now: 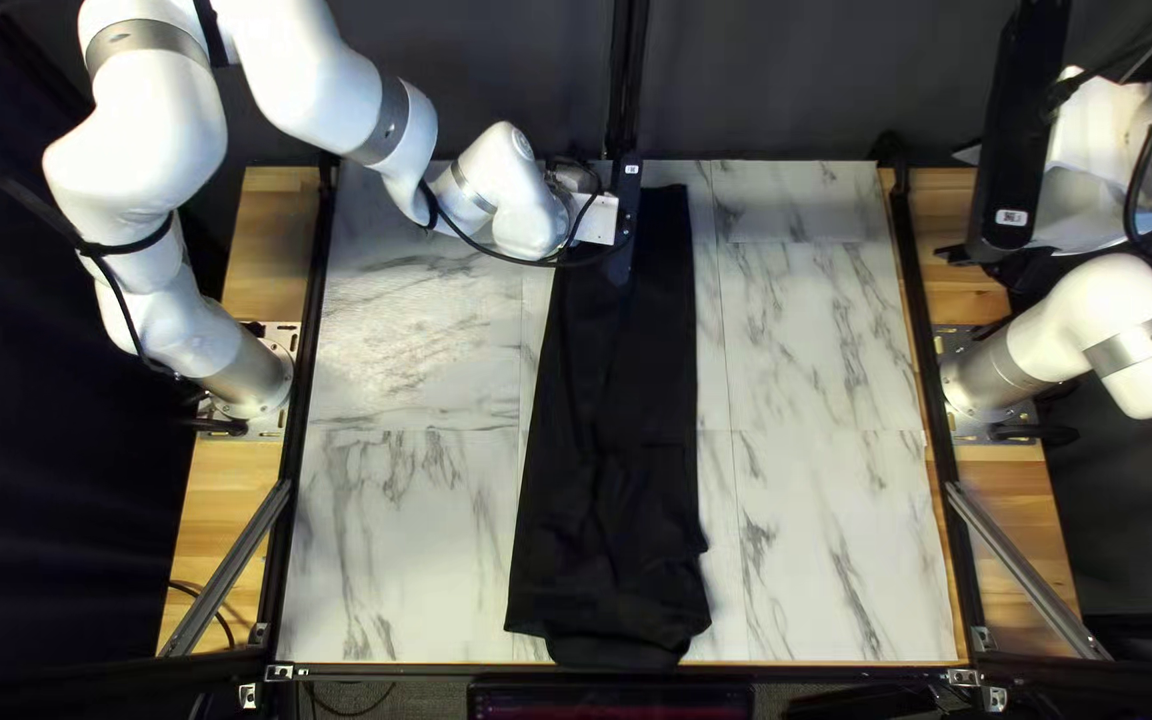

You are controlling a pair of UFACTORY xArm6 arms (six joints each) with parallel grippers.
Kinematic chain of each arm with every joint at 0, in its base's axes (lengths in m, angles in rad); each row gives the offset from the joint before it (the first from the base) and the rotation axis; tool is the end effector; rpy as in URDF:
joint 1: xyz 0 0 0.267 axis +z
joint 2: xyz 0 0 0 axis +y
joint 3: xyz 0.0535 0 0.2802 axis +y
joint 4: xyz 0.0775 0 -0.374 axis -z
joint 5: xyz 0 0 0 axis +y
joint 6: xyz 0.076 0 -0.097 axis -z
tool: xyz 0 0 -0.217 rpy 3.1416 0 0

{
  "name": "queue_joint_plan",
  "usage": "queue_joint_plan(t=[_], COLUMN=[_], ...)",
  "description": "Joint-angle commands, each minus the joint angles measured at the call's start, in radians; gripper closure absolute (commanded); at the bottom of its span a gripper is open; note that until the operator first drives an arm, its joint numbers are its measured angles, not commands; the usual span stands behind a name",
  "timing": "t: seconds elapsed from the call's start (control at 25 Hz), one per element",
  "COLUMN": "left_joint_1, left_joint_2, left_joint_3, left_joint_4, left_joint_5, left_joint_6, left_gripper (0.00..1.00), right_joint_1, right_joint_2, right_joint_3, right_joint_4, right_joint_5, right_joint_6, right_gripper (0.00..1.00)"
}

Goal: Fold t-shirt

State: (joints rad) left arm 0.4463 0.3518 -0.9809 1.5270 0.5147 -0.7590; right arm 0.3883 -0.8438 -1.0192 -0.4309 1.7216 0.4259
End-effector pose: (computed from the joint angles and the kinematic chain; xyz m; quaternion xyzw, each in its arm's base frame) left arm 0.5114 0.3426 0.0013 -0.9237 0.0702 -0.0991 0.3632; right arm 0.3036 -0.0210 0.4032 0.9734 -0.0653 0.1459 0.1642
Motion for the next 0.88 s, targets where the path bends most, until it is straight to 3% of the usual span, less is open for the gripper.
queue_joint_plan(t=[0.04,0.88], left_joint_1=[-0.013,-0.082], left_joint_2=[-0.015,-0.020], left_joint_3=[0.002,0.043], left_joint_4=[-0.013,0.018], left_joint_5=[0.006,-0.012], left_joint_6=[0.013,-0.100], left_gripper=[0.00,0.00], right_joint_1=[0.000,0.000], right_joint_2=[0.000,0.000], right_joint_3=[0.000,0.000], right_joint_4=[0.000,0.000], right_joint_5=[0.000,0.000], right_joint_6=[0.000,0.000], right_gripper=[0.00,0.00])
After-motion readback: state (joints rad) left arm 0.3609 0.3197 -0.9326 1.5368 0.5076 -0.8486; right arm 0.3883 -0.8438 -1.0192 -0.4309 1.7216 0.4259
